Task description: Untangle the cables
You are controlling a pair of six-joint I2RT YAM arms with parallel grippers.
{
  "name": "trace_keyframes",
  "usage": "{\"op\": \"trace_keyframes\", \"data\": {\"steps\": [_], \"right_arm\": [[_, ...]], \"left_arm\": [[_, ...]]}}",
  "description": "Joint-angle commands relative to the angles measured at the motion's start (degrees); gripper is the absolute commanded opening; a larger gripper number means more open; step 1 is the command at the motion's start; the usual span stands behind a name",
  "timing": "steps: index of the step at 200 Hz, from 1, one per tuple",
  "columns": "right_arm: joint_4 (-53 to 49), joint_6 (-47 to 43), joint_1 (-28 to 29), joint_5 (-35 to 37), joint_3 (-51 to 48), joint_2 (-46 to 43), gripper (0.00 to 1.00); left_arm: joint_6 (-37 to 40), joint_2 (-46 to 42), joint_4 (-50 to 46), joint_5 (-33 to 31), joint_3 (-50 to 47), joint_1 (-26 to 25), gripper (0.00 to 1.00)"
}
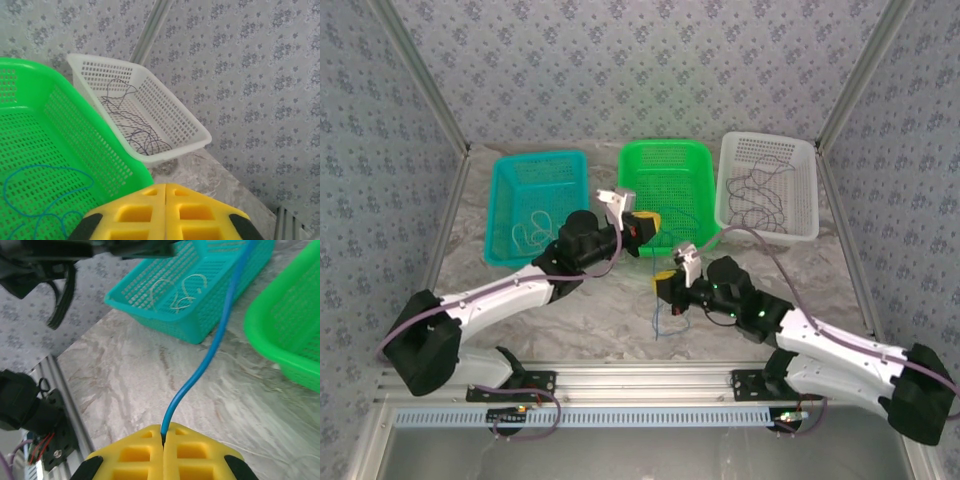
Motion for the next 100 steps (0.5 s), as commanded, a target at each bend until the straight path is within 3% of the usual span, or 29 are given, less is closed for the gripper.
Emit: {"op": "trace_keyframes", "data": {"steps": [1, 31, 52, 100], "right_arm": [[-10.97, -0.23, -3.02, 4.70, 0.64, -3.73, 0.00], [-16.40, 0.34, -12.76, 5.44, 4.70, -3.38, 0.00], [-18.00, -1.55, -18.33, 1.90, 9.57, 1.23, 0.00], [-20.76, -6.62, -28.10, -4.89, 25.31, 18.52, 0.00]], "left_arm": [[0.95, -3.24, -1.80, -3.82, 3.47, 0.92, 0.27], [2.59, -6.45, -4.95, -6.97, 2.07, 1.00, 0.74], [3.73, -9.45, -7.11, -9.33, 0.30, 1.00, 0.97], [5.00, -16.21, -13.27, -14.29, -5.29, 0.98, 1.00]]}}
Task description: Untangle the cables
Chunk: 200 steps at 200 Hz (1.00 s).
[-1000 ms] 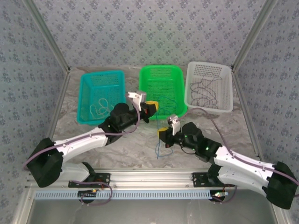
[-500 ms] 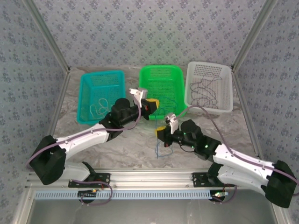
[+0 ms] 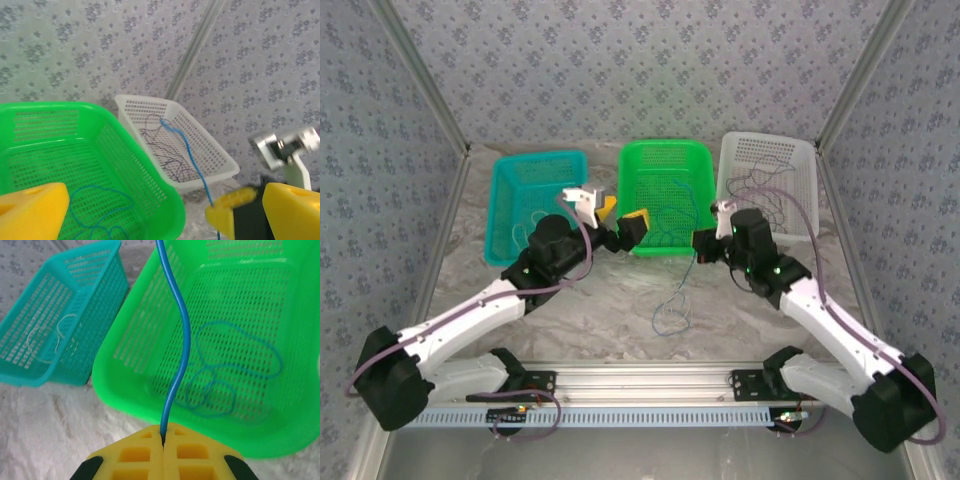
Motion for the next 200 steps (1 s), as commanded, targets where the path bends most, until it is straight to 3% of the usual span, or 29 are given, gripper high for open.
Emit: {"op": "trace_keyframes", "data": {"steps": [1, 24, 63, 99, 116, 136, 143, 164, 189, 200], "right_arm": [[-2.85, -3.55, -4.15, -5.10, 7.96, 7.66, 0.00], [-5.89, -4.88, -7.68, -7.05, 17.10, 19.48, 0.00], [-10.98, -7.01, -8.03, -6.59, 30.86, 35.34, 0.00], [-13.19, -6.14, -8.08, -4.68, 37.20, 43.22, 0.03], [-13.71, -5.78, -8.01, -3.68, 38.24, 44.94, 0.11], [-13.54, -5.65, -7.77, -2.34, 38.49, 45.30, 0.13], [-13.52, -5.31, -7.77, -2.32, 38.55, 45.16, 0.18], [-13.12, -5.38, -7.42, -2.34, 38.32, 43.49, 0.46], [-13.58, -6.38, -6.67, -0.97, 37.93, 41.09, 0.63], [-13.66, -6.39, -6.58, -0.90, 37.30, 39.93, 0.66]], "left_arm": [[1.45, -2.62, -5.02, -3.96, -2.71, 0.05, 0.99], [0.71, -4.06, -9.34, -4.41, -5.15, 0.10, 0.99], [-2.81, -5.25, -13.40, -3.95, -10.47, 0.02, 0.99], [-5.57, -5.48, -15.25, -3.44, -13.85, -0.01, 0.97], [-6.43, -4.88, -16.19, -2.90, -14.48, -0.11, 0.95], [-6.83, -3.33, -16.83, -1.25, -14.53, -0.56, 0.93], [-6.86, -2.63, -17.05, -0.72, -14.44, -0.85, 0.92], [-6.47, 0.45, -17.59, 0.06, -13.63, -2.37, 0.90], [-5.33, 5.32, -18.30, 1.20, -11.26, -3.99, 0.87], [-5.26, 7.43, -18.59, 1.45, -10.28, -4.33, 0.85]]}}
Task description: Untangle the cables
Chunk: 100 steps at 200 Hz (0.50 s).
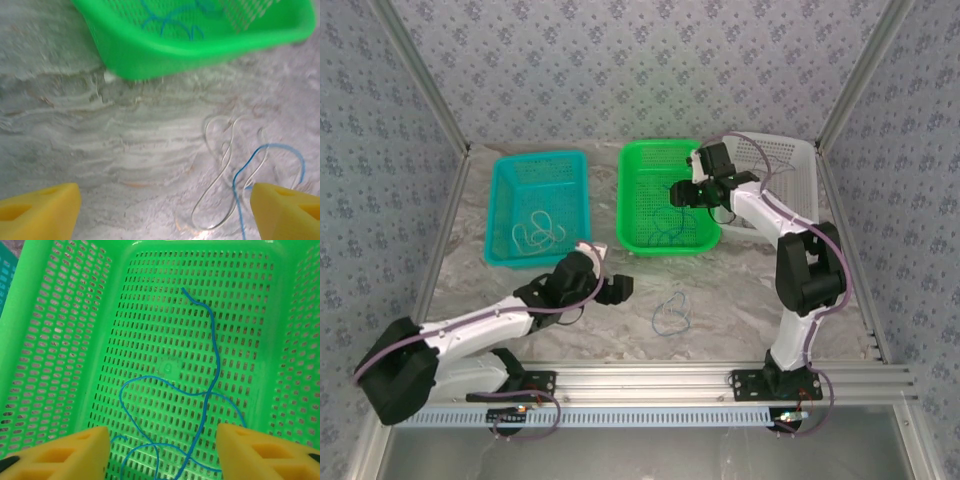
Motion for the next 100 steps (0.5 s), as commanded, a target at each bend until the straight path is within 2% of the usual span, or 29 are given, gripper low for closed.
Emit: {"op": "trace_keyframes", "data": {"steps": [1, 45, 77, 100], "right_arm": [[-1.50, -0.47, 0.62, 1.34, 0.69, -4.63, 0.67], [1.76, 0.67, 1.12, -0.34, -6.89, -12.75, 0.70], [2.45, 0.64, 0.85, 0.84, -12.50, -19.06, 0.73], [1.16, -0.16, 0.02, 1.64, -15.91, -22.61, 0.74]], "left_arm": [[0.68, 3.65, -1.32, 1.79, 4.40, -0.99, 0.85], [0.72, 10.83, 1.17, 3.86, 6.47, -1.90, 0.80], [1.77, 15.48, 1.84, 7.04, 8.61, -2.23, 0.70], [2.76, 17.22, 1.84, 7.78, 9.01, -2.98, 0.69]]}}
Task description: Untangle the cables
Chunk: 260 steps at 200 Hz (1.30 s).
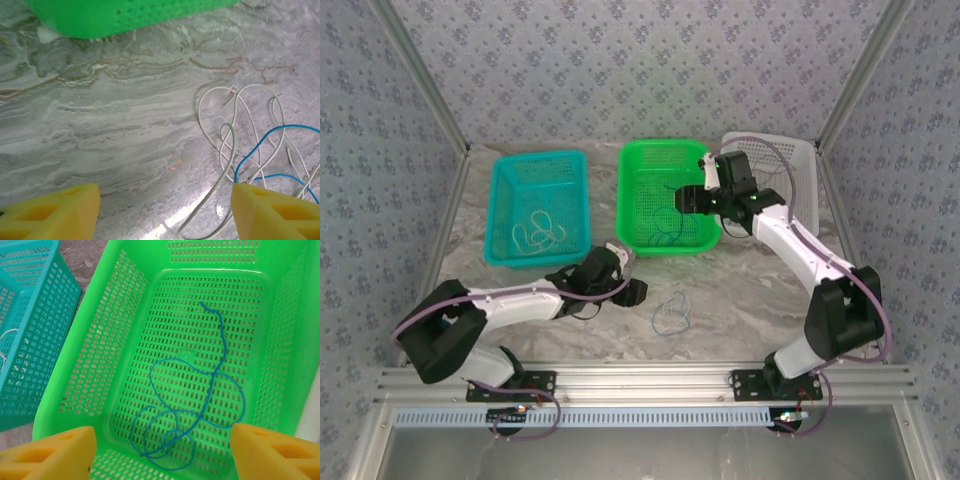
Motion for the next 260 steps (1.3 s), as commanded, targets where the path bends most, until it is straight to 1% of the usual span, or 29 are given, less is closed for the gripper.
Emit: {"op": "trace_keyframes", "data": {"steps": [1, 38, 54, 67, 75, 97, 102, 111, 121, 127, 134, 143, 173, 197, 232, 260], "right_arm": [[-0.93, -0.38, -0.67, 1.34, -3.70, -3.76, 0.74], [-1.19, 0.21, -2.31, 0.85, -7.40, -7.47, 0.75], [-1.43, 0.84, -2.65, -0.21, -8.33, -8.44, 0.75], [-1.49, 1.19, -2.67, -1.06, -8.93, -9.34, 0.76], [-1.51, 1.25, -2.67, -1.19, -9.28, -10.04, 0.76], [-2.13, 0.98, -2.77, -0.04, -10.33, -12.08, 0.76], [-2.19, 0.94, -2.76, 0.19, -10.77, -12.64, 0.76], [-1.68, 0.90, -2.76, 0.06, -11.96, -13.78, 0.77], [0.35, 0.36, -2.53, -2.43, -14.03, -15.44, 0.78], [2.15, 0.31, -2.05, -4.01, -16.05, -16.65, 0.78], [4.89, 0.41, -0.95, -5.34, -18.63, -18.15, 0.81], [7.71, 0.24, 1.06, -5.75, -22.32, -19.94, 0.84], [13.29, -1.00, 9.39, -0.90, -31.19, -23.31, 0.86], [19.80, 1.58, 14.11, 1.45, -36.51, -23.38, 0.88], [26.69, 4.57, 18.06, 5.47, -39.50, -22.68, 0.93], [28.78, 5.96, 18.91, 6.79, -38.91, -19.66, 0.94]], "left_arm": [[1.82, 1.35, 0.92, 2.61, 1.87, -0.95, 0.69], [3.09, 4.41, 1.53, 3.54, 2.92, -1.85, 0.68], [2.80, 6.42, 1.08, 3.75, 4.52, -1.86, 0.63], [3.13, 7.88, 0.92, 4.84, 5.98, -1.86, 0.56], [3.33, 8.60, 1.01, 5.54, 6.53, -1.86, 0.49], [3.59, 8.74, 0.51, 4.51, 7.24, -1.86, 0.23], [3.66, 8.28, 0.39, 4.19, 7.28, -1.86, 0.19], [3.97, 7.24, 0.48, 3.55, 7.17, -1.86, 0.13], [4.32, 5.66, 0.53, 2.81, 7.14, -1.86, 0.08], [4.61, 4.65, 0.57, 2.43, 7.14, -1.86, 0.07], [4.95, 3.50, 0.49, 2.09, 7.25, -1.86, 0.05], [5.32, 1.90, 0.40, 1.51, 7.48, -1.87, 0.04], [6.03, -2.53, 0.22, 1.68, 8.35, -1.90, 0.03], [6.35, -4.83, 0.74, 3.80, 8.67, -1.95, 0.02], [5.99, -7.14, 1.62, 4.57, 7.94, -2.22, 0.01], [5.20, -9.38, 4.42, 5.38, 6.64, -2.46, 0.01]]}}
